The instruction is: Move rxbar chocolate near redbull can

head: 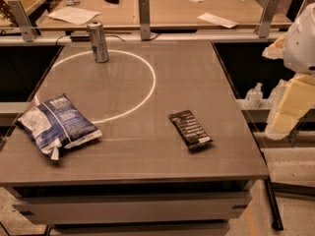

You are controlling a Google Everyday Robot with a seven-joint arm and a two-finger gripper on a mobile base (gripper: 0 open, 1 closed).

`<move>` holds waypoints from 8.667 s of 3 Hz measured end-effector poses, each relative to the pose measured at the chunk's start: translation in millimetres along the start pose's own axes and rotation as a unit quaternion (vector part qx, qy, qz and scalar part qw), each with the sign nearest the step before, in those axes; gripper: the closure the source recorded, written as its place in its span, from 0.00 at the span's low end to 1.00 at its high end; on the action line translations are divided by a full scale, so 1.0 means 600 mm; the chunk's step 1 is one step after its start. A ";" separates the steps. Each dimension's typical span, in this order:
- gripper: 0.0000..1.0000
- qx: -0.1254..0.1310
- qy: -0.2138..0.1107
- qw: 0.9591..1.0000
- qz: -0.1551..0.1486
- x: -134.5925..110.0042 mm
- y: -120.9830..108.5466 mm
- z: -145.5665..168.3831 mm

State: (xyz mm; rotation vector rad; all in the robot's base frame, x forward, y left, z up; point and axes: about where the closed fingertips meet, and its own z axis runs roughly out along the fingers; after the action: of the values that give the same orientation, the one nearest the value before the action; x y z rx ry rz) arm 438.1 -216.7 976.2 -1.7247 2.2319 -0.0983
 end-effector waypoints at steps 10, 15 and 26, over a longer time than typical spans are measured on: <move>0.00 -0.081 -0.080 0.922 0.370 -0.098 0.088 0.136; 0.00 -0.083 0.043 0.910 0.405 -0.200 0.050 0.251; 1.00 -0.078 0.134 0.897 0.414 -0.168 0.027 0.285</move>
Offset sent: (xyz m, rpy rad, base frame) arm 0.0045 -0.0101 -0.0065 0.1711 0.1102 -0.1953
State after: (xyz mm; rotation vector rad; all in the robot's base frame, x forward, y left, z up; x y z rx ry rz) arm 494.8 -92.4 831.2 -0.7073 3.0500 0.0466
